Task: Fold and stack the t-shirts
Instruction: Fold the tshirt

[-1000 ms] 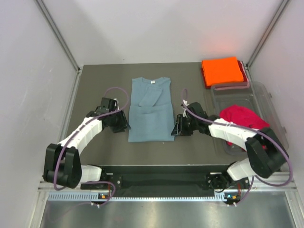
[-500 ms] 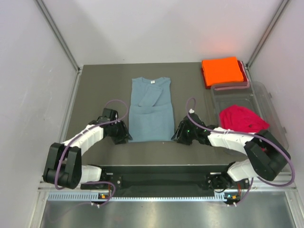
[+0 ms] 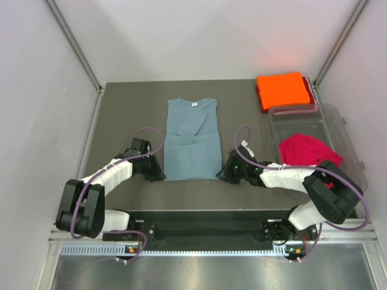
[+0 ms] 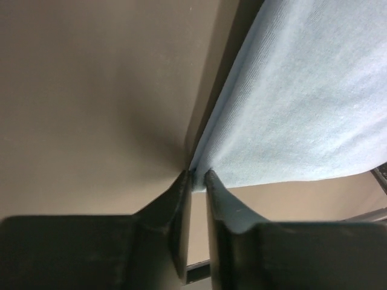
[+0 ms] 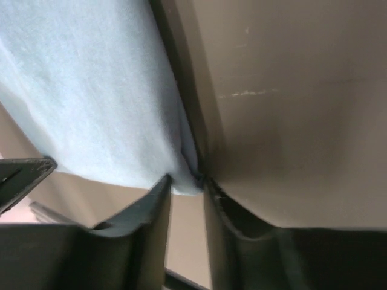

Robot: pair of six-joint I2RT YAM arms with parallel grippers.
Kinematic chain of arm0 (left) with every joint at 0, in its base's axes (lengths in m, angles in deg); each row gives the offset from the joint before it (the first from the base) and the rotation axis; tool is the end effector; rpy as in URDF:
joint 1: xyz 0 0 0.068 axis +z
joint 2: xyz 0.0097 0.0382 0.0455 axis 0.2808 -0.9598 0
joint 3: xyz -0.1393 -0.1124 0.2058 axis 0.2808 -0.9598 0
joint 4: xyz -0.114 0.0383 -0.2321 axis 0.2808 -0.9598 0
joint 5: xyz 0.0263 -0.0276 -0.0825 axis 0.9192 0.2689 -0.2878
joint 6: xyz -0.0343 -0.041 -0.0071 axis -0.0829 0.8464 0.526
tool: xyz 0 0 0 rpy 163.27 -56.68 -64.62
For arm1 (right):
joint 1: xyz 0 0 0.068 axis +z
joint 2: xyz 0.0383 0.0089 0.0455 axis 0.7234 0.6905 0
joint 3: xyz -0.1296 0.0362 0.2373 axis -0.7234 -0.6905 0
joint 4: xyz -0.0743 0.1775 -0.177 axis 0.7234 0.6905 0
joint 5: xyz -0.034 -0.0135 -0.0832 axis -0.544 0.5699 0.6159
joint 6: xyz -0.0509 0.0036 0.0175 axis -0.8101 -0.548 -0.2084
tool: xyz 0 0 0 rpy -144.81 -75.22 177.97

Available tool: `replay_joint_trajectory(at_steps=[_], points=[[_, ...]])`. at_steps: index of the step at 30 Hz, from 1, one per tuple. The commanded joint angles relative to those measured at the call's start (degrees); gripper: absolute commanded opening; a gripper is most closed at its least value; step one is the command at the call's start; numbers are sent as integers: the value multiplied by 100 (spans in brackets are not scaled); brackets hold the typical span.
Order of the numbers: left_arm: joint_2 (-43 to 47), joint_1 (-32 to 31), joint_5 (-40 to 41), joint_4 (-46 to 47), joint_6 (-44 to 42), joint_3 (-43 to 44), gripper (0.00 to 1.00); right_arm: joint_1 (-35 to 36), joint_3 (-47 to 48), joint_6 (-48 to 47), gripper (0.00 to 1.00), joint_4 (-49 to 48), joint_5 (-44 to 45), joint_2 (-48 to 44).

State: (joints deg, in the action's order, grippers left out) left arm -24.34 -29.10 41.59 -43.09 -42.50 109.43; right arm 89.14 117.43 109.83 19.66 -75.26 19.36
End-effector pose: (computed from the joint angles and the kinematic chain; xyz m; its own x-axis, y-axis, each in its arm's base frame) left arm 0.2158 -0.0584 0.1530 -0.8910 -0.4132 -0.1881 -0.2958 0.8427 -0.4499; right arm 0.1912 0.1776 0.1391 -0.8461 0.4755 -0.2406 0.2543 0.7571 0.6018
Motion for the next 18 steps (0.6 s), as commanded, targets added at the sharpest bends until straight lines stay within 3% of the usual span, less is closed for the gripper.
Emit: replay_joint_trajectory(at_steps=[1,4,16,18], points=[[-10,5,33,281,-38,-21,16,131,-149,52,25,327,464,109],[-28,5,-73,316,-38,-12,0,149,-175,17,18,503,605,13],[95,-3,-73,343,-55,-100,0,228,-35,-203,27,785,711,21],[121,-3,-125,386,-99,-108,0,237,-52,-229,22,697,675,82]])
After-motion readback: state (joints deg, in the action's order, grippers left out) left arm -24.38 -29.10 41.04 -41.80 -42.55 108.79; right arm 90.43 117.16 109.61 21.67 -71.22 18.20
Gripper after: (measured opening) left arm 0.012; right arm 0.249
